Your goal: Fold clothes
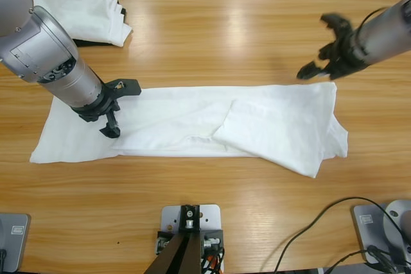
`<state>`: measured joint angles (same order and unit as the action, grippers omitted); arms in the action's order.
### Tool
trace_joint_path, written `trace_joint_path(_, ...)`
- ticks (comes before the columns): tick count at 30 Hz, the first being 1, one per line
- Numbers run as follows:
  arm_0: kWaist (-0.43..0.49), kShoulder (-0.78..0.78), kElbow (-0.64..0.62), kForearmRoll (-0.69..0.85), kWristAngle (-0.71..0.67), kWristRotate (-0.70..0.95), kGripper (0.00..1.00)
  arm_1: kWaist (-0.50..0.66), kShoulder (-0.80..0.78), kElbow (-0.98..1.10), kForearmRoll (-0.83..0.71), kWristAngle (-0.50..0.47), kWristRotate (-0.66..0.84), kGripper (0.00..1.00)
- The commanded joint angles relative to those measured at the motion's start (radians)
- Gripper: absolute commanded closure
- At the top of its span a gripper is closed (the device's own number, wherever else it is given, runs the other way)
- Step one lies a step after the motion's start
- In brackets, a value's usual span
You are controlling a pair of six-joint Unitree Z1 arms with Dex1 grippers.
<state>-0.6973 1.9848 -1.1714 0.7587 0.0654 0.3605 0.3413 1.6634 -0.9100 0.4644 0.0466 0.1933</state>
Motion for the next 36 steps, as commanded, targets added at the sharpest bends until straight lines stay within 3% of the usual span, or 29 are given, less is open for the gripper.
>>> trace_joint_path(1,0.032,-0.036,0.067,0.029,0.011,-0.014,0.086,0.096,-0.219,0.018,0.168,0.075,0.246,0.406)
trace_joint_path(5,0.032,-0.060,0.061,0.051,0.009,-0.029,0.084,0.160,-0.213,0.172,0.057,0.098,0.434,0.432)
trace_joint_path(9,0.024,-0.083,0.027,0.071,0.001,-0.045,0.077,0.226,-0.133,0.232,-0.061,0.122,0.512,0.432)
trace_joint_path(14,0.016,-0.157,-0.017,0.067,-0.073,-0.061,0.059,0.228,-0.127,0.277,-0.098,0.091,0.530,0.432)
trace_joint_path(26,0.015,-0.158,-0.028,0.085,-0.080,-0.080,0.059,0.203,-0.063,0.347,-0.171,0.032,0.583,0.428)
trace_joint_path(31,0.015,-0.156,-0.027,0.085,-0.081,-0.086,0.059,0.170,-0.042,0.382,-0.230,0.060,0.574,0.434)
trace_joint_path(34,0.015,-0.152,-0.024,0.085,-0.081,-0.086,0.059,0.163,-0.026,0.382,-0.260,0.083,0.562,0.615)
trace_joint_path(36,0.016,-0.149,-0.021,0.085,-0.081,-0.086,0.059,0.163,-0.030,0.381,-0.271,0.084,0.551,0.667)
